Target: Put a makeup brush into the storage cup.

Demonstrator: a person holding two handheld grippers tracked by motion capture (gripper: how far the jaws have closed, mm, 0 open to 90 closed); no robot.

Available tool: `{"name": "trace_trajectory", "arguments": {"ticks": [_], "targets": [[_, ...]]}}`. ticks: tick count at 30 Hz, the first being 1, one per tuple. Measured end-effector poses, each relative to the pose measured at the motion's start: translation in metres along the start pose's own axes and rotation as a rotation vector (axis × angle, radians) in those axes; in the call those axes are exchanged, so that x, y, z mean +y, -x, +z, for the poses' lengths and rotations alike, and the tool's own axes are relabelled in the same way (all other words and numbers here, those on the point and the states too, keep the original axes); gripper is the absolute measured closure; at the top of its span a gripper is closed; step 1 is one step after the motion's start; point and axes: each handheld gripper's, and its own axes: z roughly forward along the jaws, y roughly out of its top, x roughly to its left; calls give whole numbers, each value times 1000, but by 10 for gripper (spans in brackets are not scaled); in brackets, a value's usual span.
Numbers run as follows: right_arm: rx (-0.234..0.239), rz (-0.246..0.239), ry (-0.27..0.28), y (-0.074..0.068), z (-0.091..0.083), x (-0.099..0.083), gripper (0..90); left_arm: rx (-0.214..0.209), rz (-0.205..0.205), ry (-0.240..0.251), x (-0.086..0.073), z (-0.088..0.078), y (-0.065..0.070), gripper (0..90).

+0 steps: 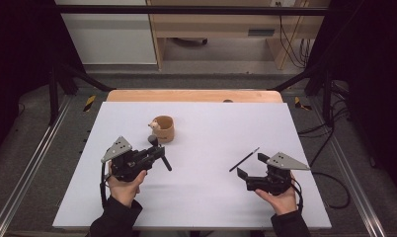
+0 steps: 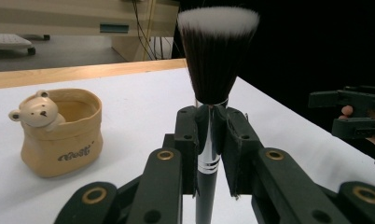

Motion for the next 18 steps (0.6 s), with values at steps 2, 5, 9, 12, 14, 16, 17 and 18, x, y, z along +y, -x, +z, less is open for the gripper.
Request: {"name": "trace_trajectory", "arguments": {"ticks": [2, 5, 9, 12, 14, 16, 17, 18], "targets": [[-12, 5, 1, 2, -2, -1, 76, 4, 1, 3, 1, -1, -1, 769], [-36, 15, -1, 7, -5, -3, 69, 8, -2, 4, 3, -3, -3, 769], [-55, 22, -4, 12, -9, -5, 68, 14, -1, 5, 5, -3, -5, 769], [-66, 21, -2, 14, -10, -6, 67, 21, 5, 4, 7, -3, -7, 770], [-70, 25, 0, 16, -11, -6, 66, 25, 8, 5, 9, -3, -8, 770], [-73, 26, -2, 16, -11, -6, 65, 28, 12, 6, 11, -4, -10, 769], [-75, 27, -4, 17, -11, -7, 65, 30, 9, 13, 12, -4, -10, 770], [-76, 27, -3, 17, -11, -7, 65, 33, 9, 14, 14, -4, -12, 770]]}}
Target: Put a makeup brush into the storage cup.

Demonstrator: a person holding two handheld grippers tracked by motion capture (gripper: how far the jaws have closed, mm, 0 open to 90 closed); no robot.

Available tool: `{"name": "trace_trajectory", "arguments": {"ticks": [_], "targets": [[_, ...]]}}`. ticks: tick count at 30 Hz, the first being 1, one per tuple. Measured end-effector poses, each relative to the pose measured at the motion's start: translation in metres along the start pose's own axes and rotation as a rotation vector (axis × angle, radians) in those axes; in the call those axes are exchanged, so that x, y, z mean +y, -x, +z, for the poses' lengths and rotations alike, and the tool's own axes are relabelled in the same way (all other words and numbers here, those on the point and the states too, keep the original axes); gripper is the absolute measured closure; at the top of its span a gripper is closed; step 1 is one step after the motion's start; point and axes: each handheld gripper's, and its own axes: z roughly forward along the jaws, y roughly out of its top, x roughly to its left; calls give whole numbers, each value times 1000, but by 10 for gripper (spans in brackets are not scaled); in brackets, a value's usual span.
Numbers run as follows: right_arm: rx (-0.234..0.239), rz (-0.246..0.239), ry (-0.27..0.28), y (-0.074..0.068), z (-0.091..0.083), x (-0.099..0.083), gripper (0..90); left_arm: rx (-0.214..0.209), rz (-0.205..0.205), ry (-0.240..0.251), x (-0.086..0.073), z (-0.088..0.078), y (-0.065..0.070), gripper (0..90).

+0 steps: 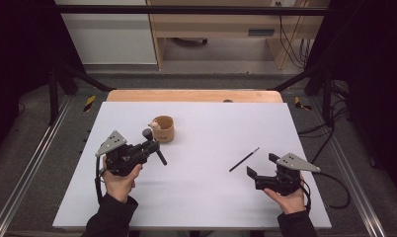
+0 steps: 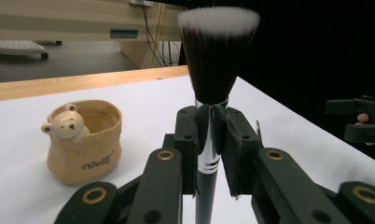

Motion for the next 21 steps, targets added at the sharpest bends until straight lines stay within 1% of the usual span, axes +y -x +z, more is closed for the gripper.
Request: {"name": "trace_trajectory", "arguments": {"ticks": [3, 9, 18, 21], "targets": [[-2, 2, -5, 1, 0, -1, 65, 5, 5, 5, 4, -2, -4, 770], [-3, 7, -9, 2, 0, -1, 69, 12, 0, 24, 14, -3, -9, 770], [-6, 9, -5, 2, -1, -1, 70, 32, 47, 13, 31, 5, -9, 770], [-6, 12, -4, 2, -1, 0, 69, 37, 72, 4, 37, 10, -8, 770]]}}
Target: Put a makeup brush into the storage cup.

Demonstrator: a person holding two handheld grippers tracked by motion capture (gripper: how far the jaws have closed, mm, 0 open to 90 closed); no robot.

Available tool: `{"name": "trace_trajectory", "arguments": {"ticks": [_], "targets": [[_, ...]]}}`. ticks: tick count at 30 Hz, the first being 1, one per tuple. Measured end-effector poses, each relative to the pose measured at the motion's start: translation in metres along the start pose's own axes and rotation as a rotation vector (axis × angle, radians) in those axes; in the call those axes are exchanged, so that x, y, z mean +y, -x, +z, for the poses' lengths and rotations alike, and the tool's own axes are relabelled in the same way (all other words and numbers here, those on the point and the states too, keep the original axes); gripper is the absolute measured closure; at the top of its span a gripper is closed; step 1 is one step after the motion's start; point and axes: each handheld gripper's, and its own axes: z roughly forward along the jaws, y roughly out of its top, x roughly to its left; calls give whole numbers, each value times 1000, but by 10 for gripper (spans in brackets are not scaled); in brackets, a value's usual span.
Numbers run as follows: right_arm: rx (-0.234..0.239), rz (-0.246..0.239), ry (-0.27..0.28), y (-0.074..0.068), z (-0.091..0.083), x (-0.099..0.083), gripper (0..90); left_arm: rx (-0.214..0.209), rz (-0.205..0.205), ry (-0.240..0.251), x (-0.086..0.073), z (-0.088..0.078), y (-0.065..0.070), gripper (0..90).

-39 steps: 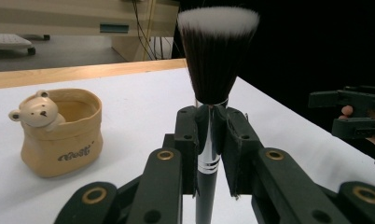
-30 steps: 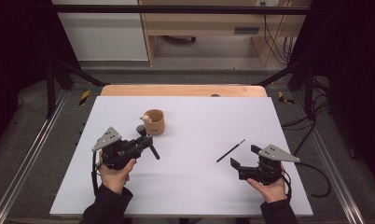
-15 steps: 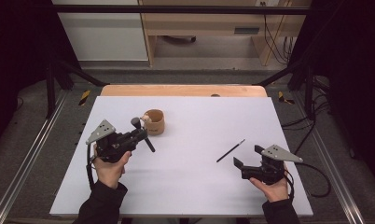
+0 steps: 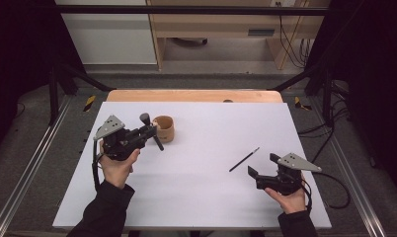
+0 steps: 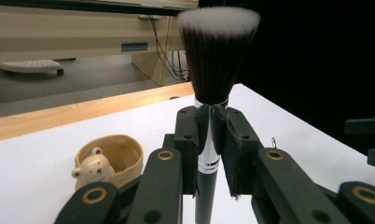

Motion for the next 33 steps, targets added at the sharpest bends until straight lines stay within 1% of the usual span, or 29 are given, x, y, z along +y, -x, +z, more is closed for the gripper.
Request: {"name": "trace_trajectory", "arguments": {"ticks": [4, 8, 11, 13, 15, 19, 24, 28, 33], "targets": [[3, 0, 2, -1, 0, 0, 69, 7, 20, -11, 6, 5, -1, 770], [-4, 3, 5, 0, 0, 1, 70, 13, 24, -19, 10, 10, -3, 770], [-1, -5, -1, -1, 0, 0, 70, 17, 32, -28, 14, 13, -5, 770], [1, -4, 0, -1, 0, 0, 70, 17, 29, -23, 16, 16, -7, 770], [1, -3, 2, -1, 0, 1, 70, 20, 38, -27, 18, 17, -8, 770], [-1, -2, 6, 0, -1, 1, 70, 20, 39, -26, 23, 22, -10, 770], [2, -4, 1, -1, 0, 1, 70, 36, 60, -34, 29, 31, -12, 770], [1, -6, 5, -1, -1, 1, 70, 37, 62, -35, 33, 38, -16, 770], [-1, -8, 6, -1, -2, 2, 70, 44, 47, -30, 32, 45, -22, 770]]}}
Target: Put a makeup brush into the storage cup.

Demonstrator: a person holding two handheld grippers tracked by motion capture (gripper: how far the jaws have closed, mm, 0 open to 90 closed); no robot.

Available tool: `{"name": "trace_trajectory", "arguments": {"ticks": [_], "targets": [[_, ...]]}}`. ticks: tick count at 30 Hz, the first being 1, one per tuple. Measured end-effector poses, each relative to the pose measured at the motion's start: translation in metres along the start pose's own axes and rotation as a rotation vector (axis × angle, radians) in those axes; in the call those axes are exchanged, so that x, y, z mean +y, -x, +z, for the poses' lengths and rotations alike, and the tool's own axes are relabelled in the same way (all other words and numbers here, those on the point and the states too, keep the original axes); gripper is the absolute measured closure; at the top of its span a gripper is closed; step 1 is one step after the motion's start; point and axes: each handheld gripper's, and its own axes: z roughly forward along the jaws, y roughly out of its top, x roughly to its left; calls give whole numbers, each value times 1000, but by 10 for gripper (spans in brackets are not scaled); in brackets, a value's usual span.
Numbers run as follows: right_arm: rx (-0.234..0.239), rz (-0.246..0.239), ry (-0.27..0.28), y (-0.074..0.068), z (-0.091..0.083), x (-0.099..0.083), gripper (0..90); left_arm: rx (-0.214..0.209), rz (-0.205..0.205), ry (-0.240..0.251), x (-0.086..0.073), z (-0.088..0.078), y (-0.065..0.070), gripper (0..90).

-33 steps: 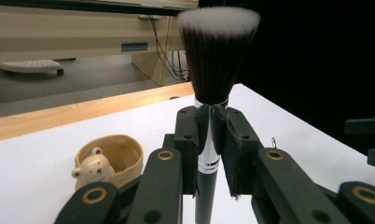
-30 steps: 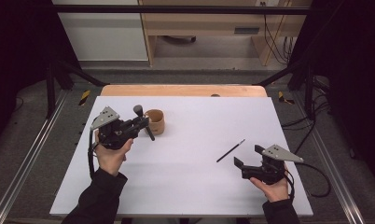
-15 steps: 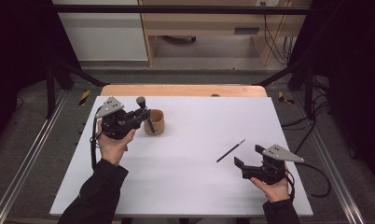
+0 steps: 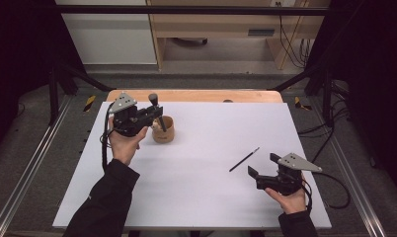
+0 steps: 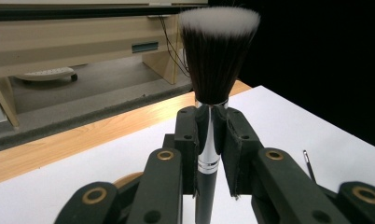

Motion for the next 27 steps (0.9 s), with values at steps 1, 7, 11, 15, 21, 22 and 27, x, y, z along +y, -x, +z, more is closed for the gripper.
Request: {"name": "trace_trajectory", "arguments": {"ticks": [1, 7, 11, 15, 21, 22, 27], "targets": [[1, 1, 1, 0, 0, 0, 70, 5, -2, -1, 0, 2, -1, 770], [2, 2, 4, 0, -1, 1, 70, 32, -16, -9, -2, 12, -11, 770], [4, 1, 1, -1, -1, 0, 70, 40, -27, -14, -4, 15, -16, 771], [2, 0, 2, 0, 0, 0, 70, 50, -26, -10, -3, 18, -20, 771], [8, -4, -3, -1, 0, 0, 69, 66, -29, -15, -1, 24, -25, 771], [8, -4, -2, -1, 0, 0, 69, 68, -28, -14, -1, 26, -25, 771], [10, -8, -1, -1, 1, 0, 68, 85, -15, -27, -3, 34, -26, 770]]}}
